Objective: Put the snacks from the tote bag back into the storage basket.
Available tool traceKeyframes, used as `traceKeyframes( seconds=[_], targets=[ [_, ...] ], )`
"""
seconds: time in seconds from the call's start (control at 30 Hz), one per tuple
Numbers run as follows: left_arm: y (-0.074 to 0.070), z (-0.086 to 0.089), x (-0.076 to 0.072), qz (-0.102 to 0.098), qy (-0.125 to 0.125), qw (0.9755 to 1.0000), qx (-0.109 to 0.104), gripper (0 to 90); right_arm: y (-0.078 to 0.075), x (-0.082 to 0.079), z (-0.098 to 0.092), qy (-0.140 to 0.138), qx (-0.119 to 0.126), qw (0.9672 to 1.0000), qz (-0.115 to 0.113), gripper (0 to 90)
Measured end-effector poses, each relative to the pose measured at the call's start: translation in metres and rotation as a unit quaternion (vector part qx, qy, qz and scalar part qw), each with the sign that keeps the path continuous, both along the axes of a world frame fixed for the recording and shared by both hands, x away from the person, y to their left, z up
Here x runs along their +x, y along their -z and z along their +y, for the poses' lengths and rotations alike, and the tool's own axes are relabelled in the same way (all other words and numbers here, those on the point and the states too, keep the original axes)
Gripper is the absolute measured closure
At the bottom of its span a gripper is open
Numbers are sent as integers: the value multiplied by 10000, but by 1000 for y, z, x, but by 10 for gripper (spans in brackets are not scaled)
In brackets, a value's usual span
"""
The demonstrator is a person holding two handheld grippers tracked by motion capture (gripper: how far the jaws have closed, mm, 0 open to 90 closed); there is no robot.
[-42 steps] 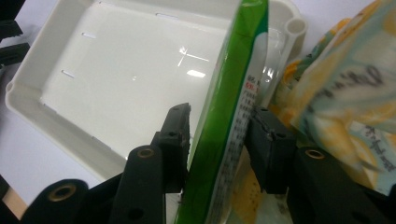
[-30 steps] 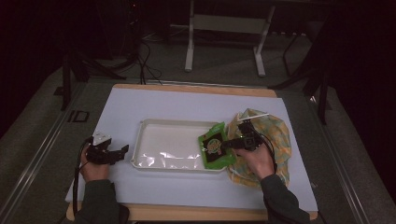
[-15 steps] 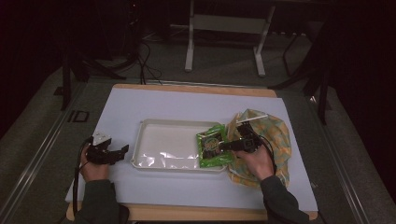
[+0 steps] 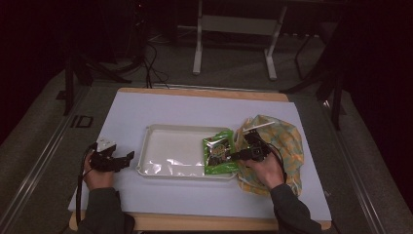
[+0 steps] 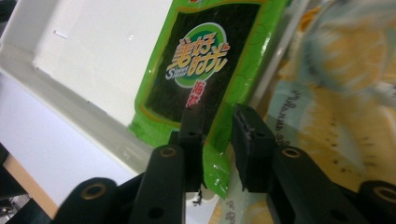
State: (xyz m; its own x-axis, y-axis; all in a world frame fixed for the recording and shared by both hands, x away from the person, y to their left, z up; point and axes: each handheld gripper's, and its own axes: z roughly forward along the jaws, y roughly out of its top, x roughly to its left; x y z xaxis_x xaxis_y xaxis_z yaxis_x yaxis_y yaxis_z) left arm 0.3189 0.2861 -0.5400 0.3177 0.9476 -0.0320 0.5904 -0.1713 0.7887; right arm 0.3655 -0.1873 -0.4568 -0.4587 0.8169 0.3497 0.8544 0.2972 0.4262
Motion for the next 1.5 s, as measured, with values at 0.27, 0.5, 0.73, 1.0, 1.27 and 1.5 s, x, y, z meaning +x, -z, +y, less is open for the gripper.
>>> traceKeyframes(
  seconds=[0.27,0.5,0.73,1.0,1.27,1.5],
  targets=[
    [0,0,0,-5,-4,10000,-12,204,0,0,6,-49,-108,9999,-40,775],
    [0,0,0,4,3,10000,10,204,6,1,2,43,-271,9996,-52,867],
    [0,0,0,-1,-2,10000,-2,204,8,2,12,-100,-269,9996,46,899],
    [0,0,0,-1,0,10000,-3,204,8,2,15,-159,-254,9995,53,898],
    [0,0,0,-3,-7,10000,-2,204,-5,-3,-1,-30,-16,9998,-181,873],
    [0,0,0,-12,-19,10000,3,204,-21,-8,-26,208,302,9978,-552,870]
  ],
)
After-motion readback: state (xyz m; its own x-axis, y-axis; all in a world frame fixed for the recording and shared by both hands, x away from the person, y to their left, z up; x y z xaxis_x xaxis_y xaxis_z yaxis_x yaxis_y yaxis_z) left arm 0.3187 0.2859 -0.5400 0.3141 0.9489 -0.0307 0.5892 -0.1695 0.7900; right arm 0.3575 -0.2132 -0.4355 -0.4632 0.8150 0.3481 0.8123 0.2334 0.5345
